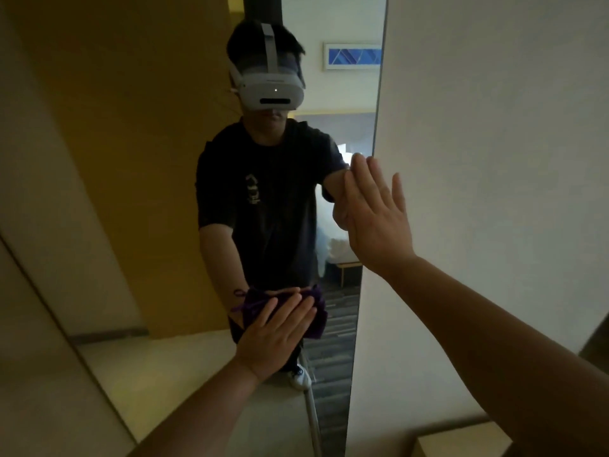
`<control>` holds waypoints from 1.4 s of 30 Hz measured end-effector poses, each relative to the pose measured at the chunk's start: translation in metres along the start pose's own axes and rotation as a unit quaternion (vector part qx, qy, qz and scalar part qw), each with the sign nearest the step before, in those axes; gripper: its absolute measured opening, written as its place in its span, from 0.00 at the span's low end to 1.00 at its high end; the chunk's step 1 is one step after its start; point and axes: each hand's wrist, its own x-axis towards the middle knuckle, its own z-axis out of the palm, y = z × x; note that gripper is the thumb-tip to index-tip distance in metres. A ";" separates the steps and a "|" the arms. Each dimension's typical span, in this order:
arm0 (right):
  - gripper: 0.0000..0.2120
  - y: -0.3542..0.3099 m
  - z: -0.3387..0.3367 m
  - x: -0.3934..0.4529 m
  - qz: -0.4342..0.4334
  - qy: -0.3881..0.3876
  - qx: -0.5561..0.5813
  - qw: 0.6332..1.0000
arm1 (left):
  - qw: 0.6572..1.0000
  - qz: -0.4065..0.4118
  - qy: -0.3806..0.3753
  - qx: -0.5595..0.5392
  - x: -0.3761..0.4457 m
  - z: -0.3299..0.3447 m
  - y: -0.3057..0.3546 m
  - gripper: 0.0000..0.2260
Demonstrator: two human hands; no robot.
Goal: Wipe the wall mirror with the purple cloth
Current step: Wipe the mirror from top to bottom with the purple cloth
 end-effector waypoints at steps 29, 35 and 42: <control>0.31 0.056 0.008 -0.016 0.045 -0.056 -0.018 0.997 | 0.998 0.032 0.051 0.030 0.120 -0.031 -0.021 0.28; 0.30 0.056 0.003 -0.017 0.042 -0.089 -0.039 0.994 | 0.992 0.124 -0.033 0.007 0.056 -0.002 0.017 0.28; 0.31 0.037 -0.006 -0.019 0.078 -0.104 -0.022 0.991 | 0.989 0.099 -0.035 -0.106 0.066 -0.039 0.000 0.17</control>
